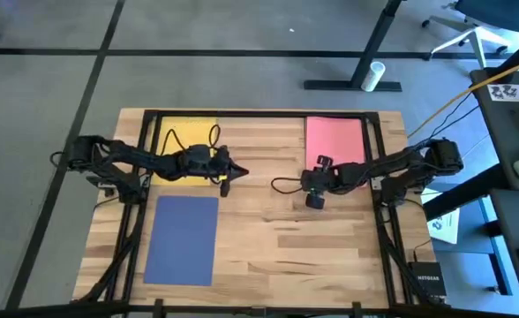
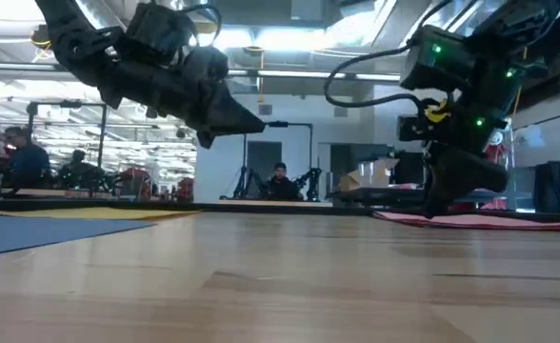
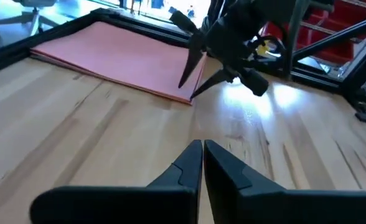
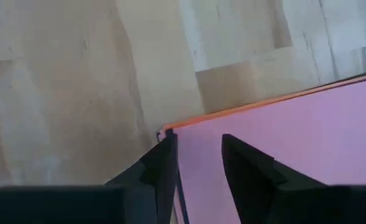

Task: Organize paper
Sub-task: Move the pink paper to the top center of the table

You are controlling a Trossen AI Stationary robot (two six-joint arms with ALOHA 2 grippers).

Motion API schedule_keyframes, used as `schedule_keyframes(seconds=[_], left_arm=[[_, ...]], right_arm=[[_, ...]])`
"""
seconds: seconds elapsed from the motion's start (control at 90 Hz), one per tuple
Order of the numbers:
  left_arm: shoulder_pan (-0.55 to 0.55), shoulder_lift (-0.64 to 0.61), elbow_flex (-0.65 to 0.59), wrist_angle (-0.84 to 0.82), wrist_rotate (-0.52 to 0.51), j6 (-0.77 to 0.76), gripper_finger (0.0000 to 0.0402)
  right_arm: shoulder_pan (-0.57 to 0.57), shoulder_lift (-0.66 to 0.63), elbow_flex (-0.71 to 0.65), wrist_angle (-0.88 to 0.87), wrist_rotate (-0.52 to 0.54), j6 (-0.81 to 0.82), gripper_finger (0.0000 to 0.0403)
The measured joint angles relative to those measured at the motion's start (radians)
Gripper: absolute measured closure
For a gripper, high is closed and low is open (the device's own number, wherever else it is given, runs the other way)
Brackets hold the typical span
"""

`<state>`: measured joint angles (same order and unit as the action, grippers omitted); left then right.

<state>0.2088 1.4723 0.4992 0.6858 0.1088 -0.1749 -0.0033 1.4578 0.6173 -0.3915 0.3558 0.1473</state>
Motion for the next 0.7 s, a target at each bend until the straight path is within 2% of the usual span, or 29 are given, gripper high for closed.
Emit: schedule_keyframes(seconds=[0.489,0.7], left_arm=[[-0.043,0.000,0.000,-0.016,0.000,0.031,0.0402],[-0.046,0.000,0.000,-0.015,-0.001,0.034,0.0402]], right_arm=[[-0.004,0.000,-0.023,0.049,-0.031,-0.016,0.0288],[-0.016,0.000,-0.023,0.050,-0.002,-0.013,0.0291]])
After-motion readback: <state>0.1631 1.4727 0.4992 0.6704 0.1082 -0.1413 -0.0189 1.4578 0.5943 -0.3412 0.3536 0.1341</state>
